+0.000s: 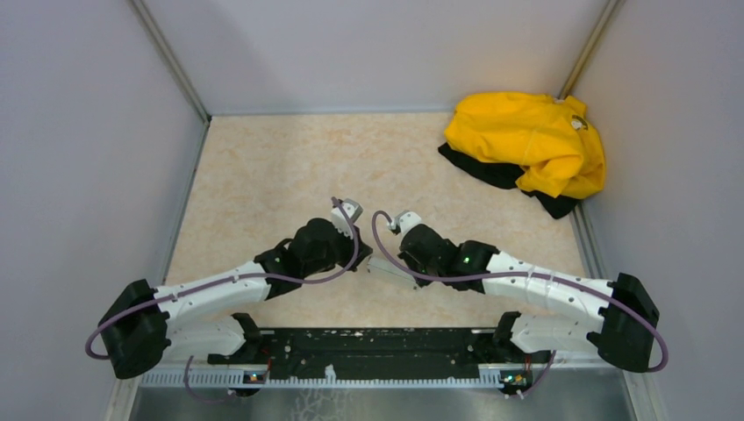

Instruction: Fold the paper box

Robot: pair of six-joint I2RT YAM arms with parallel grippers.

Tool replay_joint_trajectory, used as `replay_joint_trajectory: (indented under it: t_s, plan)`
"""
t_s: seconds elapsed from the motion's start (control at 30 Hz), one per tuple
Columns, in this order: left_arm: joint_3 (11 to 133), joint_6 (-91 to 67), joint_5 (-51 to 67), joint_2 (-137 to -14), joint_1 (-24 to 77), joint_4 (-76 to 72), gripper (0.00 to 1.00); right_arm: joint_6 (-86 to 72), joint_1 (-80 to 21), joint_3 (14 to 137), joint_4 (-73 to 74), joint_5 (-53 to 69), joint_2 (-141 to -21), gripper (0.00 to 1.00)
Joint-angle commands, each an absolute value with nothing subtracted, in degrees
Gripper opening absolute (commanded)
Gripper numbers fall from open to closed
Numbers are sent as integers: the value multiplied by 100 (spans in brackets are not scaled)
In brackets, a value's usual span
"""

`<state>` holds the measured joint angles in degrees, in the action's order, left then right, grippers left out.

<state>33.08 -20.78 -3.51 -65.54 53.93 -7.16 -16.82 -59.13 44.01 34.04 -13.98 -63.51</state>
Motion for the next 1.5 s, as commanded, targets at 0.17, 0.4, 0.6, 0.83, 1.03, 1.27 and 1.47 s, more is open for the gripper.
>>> replay_joint_trajectory:
  t_s: [0.17, 0.4, 0.6, 0.83, 1.03, 1.27, 1.47]
  plan:
    - [3433, -2175, -358, -6554, 5665, -549, 4, -1793, -5862, 4668, 3281, -1269, -6179, 0]
    - [3247, -2239, -424, -6646, 5713, -624, 4, -1873, -5862, 4570, 3186, -1152, -6262, 0]
    - [2848, -2430, -460, -6968, 5706, -941, 4, -2201, -5862, 4143, 2885, -932, -6390, 0]
    - [2476, -2815, -161, -7190, 5713, -1258, 4, -2504, -5849, 3663, 2546, -637, -6425, 0]
    - [3181, -2626, -444, -6452, 5713, -212, 6, -2281, -5604, 4431, 3110, -852, -6183, 11]
    - [5471, -1958, -895, -6269, 5613, 1771, 32, -1668, -5214, 5780, 3612, -867, -5832, 64]
    - [6187, -2023, -233, -6541, 5355, 2392, 99, -1978, -5212, 5777, 3762, -622, -5992, 71]
